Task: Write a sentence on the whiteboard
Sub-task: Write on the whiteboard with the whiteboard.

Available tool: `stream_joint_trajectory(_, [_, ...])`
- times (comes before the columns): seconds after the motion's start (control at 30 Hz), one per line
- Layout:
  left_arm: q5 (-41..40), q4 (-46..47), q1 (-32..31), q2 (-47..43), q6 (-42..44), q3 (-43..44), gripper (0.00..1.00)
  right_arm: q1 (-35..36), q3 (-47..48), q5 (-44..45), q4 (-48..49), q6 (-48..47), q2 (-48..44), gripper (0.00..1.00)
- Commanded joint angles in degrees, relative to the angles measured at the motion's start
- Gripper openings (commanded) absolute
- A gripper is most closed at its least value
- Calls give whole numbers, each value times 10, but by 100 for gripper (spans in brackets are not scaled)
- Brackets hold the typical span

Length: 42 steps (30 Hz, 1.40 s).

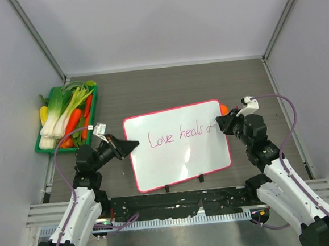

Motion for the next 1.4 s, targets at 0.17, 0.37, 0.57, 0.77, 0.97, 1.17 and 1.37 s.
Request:
stream_joint_trajectory(0.17, [-62, -10, 9, 6, 106, -12, 0, -2, -1, 4, -18, -8, -20, 1])
stream_joint_trajectory(0.37, [-62, -10, 9, 8, 107, -12, 0, -2, -13, -17, -37, -10, -35, 1])
stream_joint_trajectory(0.57, [-62, -10, 8, 9, 106, -12, 0, -2, -17, -17, -45, -10, -42, 1])
stream_joint_trajectory(0.77, [-62, -10, 9, 8, 107, -12, 0, -2, -10, -6, -47, -10, -44, 1])
stream_joint_trajectory(0.97, [-62, -10, 8, 8, 106, -12, 0, -2, 12, -6, -40, -11, -45, 1])
stream_joint_trajectory(1.17, [-63, -10, 8, 8, 107, -12, 0, -2, 44, 29, -37, -17, -65, 1])
stream_joint_trajectory(1.37, [-63, -10, 9, 9, 107, -12, 0, -2, 52, 46, -6, -8, -43, 1])
